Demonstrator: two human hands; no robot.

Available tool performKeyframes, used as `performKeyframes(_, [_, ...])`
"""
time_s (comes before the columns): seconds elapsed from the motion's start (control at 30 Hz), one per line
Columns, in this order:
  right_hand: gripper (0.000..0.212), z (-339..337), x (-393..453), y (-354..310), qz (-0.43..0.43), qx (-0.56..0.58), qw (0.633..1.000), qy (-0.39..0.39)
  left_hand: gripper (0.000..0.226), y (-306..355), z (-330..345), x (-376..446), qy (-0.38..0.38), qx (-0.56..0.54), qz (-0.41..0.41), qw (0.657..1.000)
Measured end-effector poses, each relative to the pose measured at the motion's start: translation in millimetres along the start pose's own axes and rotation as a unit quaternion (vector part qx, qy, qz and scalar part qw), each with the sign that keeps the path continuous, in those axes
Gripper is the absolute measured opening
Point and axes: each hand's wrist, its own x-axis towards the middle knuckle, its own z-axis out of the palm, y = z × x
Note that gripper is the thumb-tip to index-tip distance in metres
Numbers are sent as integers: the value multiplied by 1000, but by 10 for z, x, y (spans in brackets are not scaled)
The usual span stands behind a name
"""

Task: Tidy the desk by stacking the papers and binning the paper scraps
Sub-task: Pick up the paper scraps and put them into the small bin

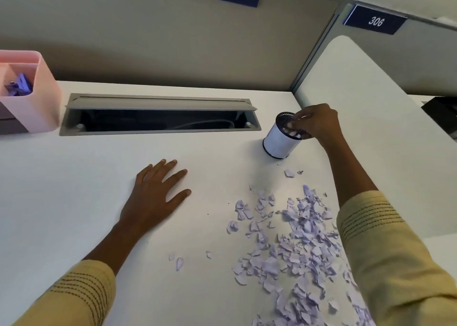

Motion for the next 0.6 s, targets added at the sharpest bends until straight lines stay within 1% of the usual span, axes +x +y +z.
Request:
performKeyframes(0.13, [16,-161,-253,147,-29,103,992,69,61,7,-6,2,0,13,6,1000])
performKeyframes(0.2, [13,-201,-404,389,-9,118,990,80,60,1,-9,1,-4,15,4,1000])
performKeyframes(0.27, [16,-165,-509,704,51,89,994,42,61,-5,-8,0,-7,10,1,1000])
performKeyframes(0.37, [32,-49,-665,1117,137,-37,989,-34,61,6,-6,-2,0,10,5,1000])
performKeyframes(0.43, [45,36,-796,1251,150,-88,982,-70,62,2,-8,4,-4,10,4,1000])
performKeyframes(0.5, [55,125,-890,1295,157,-92,980,-83,62,-4,1,3,-7,10,4,1000])
performKeyframes(0.57, [54,208,-924,1278,140,-87,983,-82,62,-7,6,4,-5,11,5,1000])
performKeyframes(0.6, [48,241,-932,1236,123,-86,985,-87,61,-8,3,2,-4,9,4,1000])
